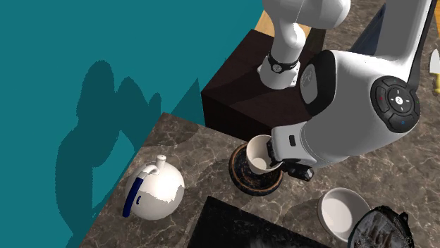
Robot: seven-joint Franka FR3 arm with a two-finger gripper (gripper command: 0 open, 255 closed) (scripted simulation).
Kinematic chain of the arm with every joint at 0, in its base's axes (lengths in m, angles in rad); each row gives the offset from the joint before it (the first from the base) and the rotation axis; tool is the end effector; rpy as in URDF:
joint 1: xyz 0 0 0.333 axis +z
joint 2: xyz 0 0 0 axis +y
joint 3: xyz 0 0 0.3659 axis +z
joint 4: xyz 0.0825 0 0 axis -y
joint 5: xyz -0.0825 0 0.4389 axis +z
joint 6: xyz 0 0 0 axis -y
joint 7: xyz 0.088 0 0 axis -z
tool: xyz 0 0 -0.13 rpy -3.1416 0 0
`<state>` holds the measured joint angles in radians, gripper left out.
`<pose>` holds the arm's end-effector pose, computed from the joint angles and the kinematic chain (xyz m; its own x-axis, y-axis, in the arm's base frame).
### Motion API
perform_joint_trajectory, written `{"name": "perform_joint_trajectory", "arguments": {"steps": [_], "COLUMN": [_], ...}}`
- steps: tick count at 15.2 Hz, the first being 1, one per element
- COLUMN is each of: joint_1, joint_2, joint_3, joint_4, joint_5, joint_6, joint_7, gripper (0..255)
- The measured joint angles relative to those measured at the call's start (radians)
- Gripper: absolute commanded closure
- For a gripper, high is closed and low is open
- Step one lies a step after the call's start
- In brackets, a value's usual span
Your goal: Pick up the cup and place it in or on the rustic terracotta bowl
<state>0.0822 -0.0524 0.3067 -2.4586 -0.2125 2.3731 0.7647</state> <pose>0.4678 0.1847 0.2990 0.9743 -0.2131 0.0732 -0.2218 -0.9640 0.1467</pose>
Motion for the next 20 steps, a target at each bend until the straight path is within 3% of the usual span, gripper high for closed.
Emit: {"name": "perform_joint_trajectory", "arguments": {"steps": [2,3,9,14,20], "joint_1": [0.000,0.000,0.000,0.013,0.016], "joint_2": [0.000,0.000,0.000,-0.080,-0.088], "joint_3": [0.000,0.000,0.000,0.004,0.005], "joint_4": [0.000,0.000,0.000,0.043,0.050], "joint_5": [0.000,0.000,0.000,0.054,0.059], "joint_6": [0.000,0.000,0.000,-0.115,-0.130], "joint_7": [0.000,0.000,0.000,-0.038,-0.040], "gripper": [255,0,0,0,0]}}
